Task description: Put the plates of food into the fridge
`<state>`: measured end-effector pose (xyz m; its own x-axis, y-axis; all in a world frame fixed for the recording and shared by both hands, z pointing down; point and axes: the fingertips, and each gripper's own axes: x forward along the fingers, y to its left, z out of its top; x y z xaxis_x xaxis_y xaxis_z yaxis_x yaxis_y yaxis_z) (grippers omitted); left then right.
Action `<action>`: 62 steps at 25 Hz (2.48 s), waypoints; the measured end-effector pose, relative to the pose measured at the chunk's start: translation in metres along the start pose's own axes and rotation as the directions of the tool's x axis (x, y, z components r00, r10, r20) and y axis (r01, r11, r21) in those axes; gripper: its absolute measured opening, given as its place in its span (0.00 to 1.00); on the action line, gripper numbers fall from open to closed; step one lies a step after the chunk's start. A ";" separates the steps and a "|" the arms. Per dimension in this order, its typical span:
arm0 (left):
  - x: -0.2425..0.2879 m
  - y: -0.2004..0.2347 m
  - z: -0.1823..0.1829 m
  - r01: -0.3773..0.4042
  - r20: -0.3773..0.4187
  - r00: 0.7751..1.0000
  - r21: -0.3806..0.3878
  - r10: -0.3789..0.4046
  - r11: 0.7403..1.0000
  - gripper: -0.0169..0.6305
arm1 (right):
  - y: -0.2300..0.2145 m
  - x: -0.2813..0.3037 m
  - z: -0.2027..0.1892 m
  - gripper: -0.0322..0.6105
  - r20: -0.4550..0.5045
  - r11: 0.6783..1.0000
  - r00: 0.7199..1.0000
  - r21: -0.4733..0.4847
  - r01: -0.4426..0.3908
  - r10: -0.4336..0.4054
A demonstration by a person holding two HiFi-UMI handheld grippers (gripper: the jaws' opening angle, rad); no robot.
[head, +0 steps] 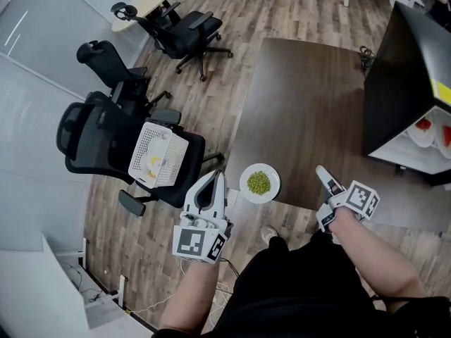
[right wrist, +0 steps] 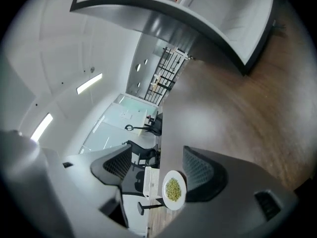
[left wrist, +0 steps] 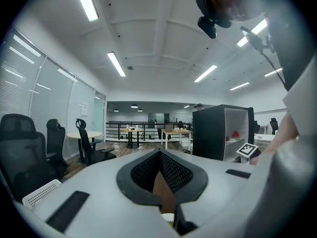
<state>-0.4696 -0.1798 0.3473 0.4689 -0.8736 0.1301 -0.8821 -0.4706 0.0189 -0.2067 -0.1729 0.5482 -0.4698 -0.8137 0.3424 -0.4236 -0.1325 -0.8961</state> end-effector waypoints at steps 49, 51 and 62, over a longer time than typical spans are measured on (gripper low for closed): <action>-0.126 0.146 -0.146 -0.111 -0.252 0.963 -0.034 0.100 0.993 0.03 | -0.062 0.141 -0.261 0.26 -0.047 0.962 0.992 0.256 -0.099 0.115; -0.126 0.146 -0.146 -0.110 -0.254 0.962 -0.035 0.097 0.993 0.03 | -0.053 0.139 -0.260 0.23 -0.039 0.957 0.987 0.252 -0.141 0.156; -0.092 0.146 -0.139 -0.060 -0.225 0.973 -0.036 0.051 0.998 0.03 | -0.078 0.128 -0.241 0.08 -0.091 0.984 0.996 0.177 0.024 -0.008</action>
<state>-0.6475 -0.1509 0.4757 0.4016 -0.8461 0.3506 -0.9098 -0.4124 0.0470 -0.4209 -0.1304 0.7300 -0.5353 -0.7575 0.3736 -0.2905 -0.2502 -0.9236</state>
